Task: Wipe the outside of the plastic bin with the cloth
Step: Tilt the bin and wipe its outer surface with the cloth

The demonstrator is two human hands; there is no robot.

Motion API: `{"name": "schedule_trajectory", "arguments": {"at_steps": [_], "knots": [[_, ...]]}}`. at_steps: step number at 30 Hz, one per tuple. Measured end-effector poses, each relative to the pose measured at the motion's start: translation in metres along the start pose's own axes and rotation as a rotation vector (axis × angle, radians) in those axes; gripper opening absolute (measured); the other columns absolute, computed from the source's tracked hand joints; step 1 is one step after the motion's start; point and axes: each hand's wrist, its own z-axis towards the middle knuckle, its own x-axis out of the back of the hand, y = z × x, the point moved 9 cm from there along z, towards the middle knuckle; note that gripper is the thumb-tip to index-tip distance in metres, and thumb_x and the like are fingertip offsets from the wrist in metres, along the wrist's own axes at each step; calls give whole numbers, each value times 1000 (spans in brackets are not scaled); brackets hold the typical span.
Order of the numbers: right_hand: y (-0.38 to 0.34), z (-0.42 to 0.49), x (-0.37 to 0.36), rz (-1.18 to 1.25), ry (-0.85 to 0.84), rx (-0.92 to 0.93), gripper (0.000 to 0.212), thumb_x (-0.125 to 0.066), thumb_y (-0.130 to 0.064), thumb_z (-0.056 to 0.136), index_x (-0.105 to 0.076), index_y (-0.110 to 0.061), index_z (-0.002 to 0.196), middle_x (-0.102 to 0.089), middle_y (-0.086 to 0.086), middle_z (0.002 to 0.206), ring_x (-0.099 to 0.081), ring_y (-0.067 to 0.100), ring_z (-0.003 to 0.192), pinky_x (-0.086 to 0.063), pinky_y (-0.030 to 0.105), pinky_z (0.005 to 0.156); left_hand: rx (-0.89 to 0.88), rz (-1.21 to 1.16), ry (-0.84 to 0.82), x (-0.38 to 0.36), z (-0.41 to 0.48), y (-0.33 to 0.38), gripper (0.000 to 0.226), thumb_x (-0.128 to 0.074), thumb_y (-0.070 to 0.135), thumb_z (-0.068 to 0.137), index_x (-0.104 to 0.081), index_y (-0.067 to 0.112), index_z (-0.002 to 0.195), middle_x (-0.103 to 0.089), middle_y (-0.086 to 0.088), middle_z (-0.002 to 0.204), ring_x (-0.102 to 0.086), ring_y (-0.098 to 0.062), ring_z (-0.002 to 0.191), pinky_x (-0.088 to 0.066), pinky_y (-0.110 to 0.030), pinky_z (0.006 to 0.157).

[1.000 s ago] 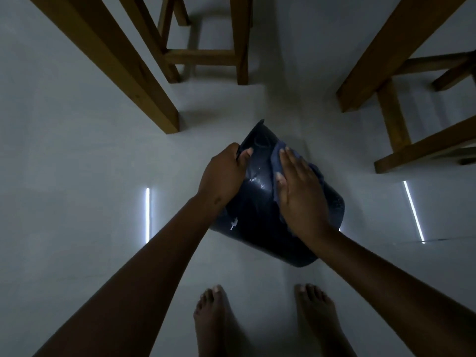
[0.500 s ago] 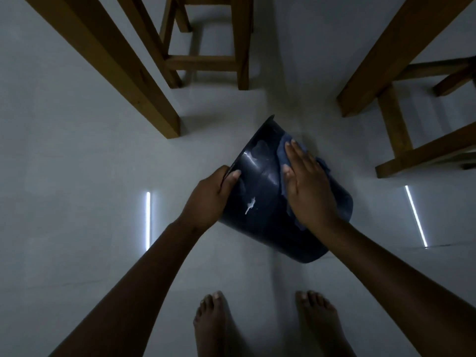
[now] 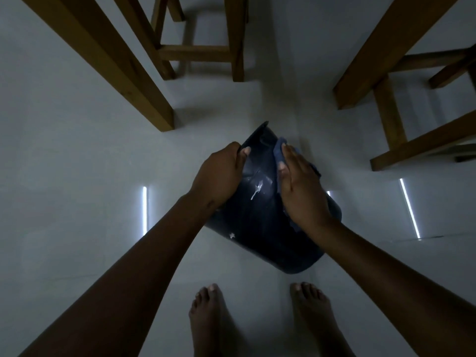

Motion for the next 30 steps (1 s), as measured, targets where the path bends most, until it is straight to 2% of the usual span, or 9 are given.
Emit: {"name": "schedule_trajectory", "arguments": {"at_steps": [3,6,9,12,16,18,23,26,30], "knots": [[-24,-40,-14,-223,-13,144,56,-16,-39,102,-21,-16,152,-21,3,160,-16,23,148,-20,44,119,29,-14,-4,-1,-1,-7,37,-29,43,102,-46,17,81,-52,5,71,-52,-17,68,-35,-28,58],[-38,-70,-30,-324,-66,240,55,-20,-39,101,-17,-20,152,-15,-1,161,-9,26,149,-15,44,117,45,-22,0,-4,2,-7,37,-30,44,102,-48,17,83,-57,1,78,-55,-20,73,-37,-28,65],[-31,-37,-17,-240,-10,159,53,-19,-35,102,-21,-17,152,-19,1,160,-15,22,148,-16,41,119,39,-10,-13,-5,7,1,37,-29,43,102,-49,17,85,-58,-1,81,-55,-20,73,-36,-28,65],[-19,-11,-3,-136,41,85,54,-17,-33,102,-26,-9,150,-28,8,157,-25,23,145,-26,45,117,47,-14,-31,-7,8,0,36,-29,42,102,-50,16,87,-58,0,81,-55,-19,73,-37,-29,65],[-27,-57,-23,-323,-15,148,55,-19,-37,101,-17,-18,153,-16,0,161,-7,24,149,-18,46,119,68,-37,-39,-8,5,-7,36,-29,43,102,-49,17,85,-56,1,80,-55,-20,74,-36,-29,65],[-36,-74,-37,-383,-48,241,56,-23,-37,100,-16,-19,153,-14,-1,162,-8,27,149,-19,48,117,88,-30,-39,-9,8,-8,36,-30,43,102,-48,18,84,-55,2,79,-54,-19,74,-36,-28,67],[-30,-28,-5,-231,81,126,51,-24,-32,103,-26,-13,150,-27,4,158,-23,24,146,-23,43,117,60,-147,-50,-5,4,5,36,-33,41,102,-54,13,95,-62,-3,88,-59,-21,80,-47,-34,71],[-11,-6,9,-115,94,53,56,-18,-36,102,-33,-7,147,-36,10,153,-34,25,141,-30,43,115,81,-180,-46,-3,-13,-7,37,-30,44,101,-53,16,94,-60,3,78,-60,-14,73,-49,-34,69],[-20,-39,-13,-326,59,115,52,-21,-35,103,-24,-17,151,-24,1,159,-20,25,147,-23,45,117,94,-146,-44,-4,-15,-13,43,-27,47,101,-53,15,93,-62,0,69,-61,-14,65,-49,-34,66]]}}
